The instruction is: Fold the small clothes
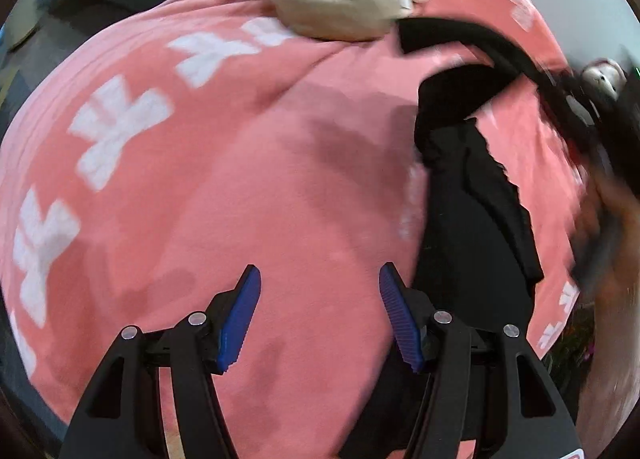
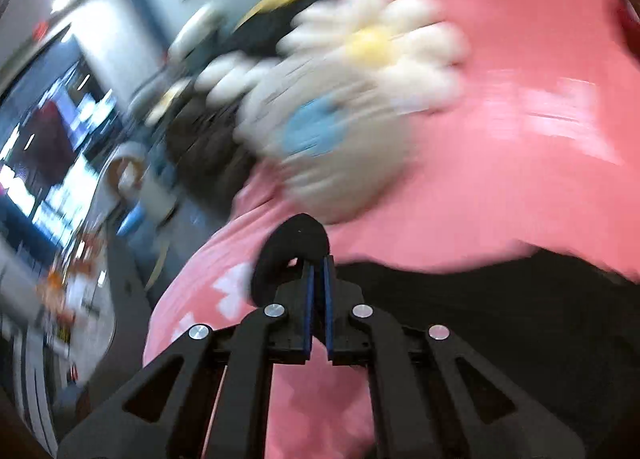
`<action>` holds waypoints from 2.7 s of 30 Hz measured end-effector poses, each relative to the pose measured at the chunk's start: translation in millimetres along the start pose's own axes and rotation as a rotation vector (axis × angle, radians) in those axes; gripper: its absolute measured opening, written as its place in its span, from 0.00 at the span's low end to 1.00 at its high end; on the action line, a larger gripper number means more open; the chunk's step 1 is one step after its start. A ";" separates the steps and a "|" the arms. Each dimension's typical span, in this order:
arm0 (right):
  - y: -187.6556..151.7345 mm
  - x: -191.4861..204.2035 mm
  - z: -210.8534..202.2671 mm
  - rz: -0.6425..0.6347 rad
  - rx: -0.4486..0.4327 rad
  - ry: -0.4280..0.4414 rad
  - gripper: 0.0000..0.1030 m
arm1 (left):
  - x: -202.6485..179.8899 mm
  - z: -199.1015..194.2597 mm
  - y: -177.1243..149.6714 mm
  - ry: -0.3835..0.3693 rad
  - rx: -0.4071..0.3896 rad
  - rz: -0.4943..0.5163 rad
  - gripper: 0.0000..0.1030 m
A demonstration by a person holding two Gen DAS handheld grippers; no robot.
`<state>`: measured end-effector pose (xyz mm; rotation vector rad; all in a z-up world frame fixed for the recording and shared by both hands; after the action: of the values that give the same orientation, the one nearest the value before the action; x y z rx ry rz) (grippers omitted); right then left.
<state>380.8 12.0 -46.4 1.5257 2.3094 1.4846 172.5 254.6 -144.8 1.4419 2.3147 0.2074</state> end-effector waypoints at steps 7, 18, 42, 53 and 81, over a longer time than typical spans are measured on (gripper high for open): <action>-139.2 -119.3 -151.5 0.260 0.075 -0.322 0.53 | -91.2 12.3 3.1 -0.075 0.022 0.062 0.62; -74.8 -154.6 -120.2 0.547 -0.067 -0.068 0.53 | -157.6 0.0 -21.1 -0.031 0.011 0.118 0.64; -109.0 -174.2 -179.2 0.434 -0.194 -0.101 0.08 | -138.0 19.4 -35.1 0.016 0.048 0.106 0.65; -161.0 -216.1 -191.4 0.558 -0.096 -0.179 0.58 | -160.3 17.6 -54.1 0.008 0.068 0.154 0.65; -132.8 -269.8 -180.0 0.509 0.055 -0.272 0.05 | -198.5 23.1 -44.4 -0.002 0.061 0.188 0.65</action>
<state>345.7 -316.6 -162.9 2.2898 1.9110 1.1808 221.8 56.5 -129.2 1.6904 2.2003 0.1902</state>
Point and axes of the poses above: each gripper's, at about its wrist camera, not at the fingertips, and z roughly the way its jaws point, x to its left, y to its top, the point moved 4 cm from there along z, roughly the way its jaws point, and after that the axes turned 14 degrees about y, right-handed, at the moved point
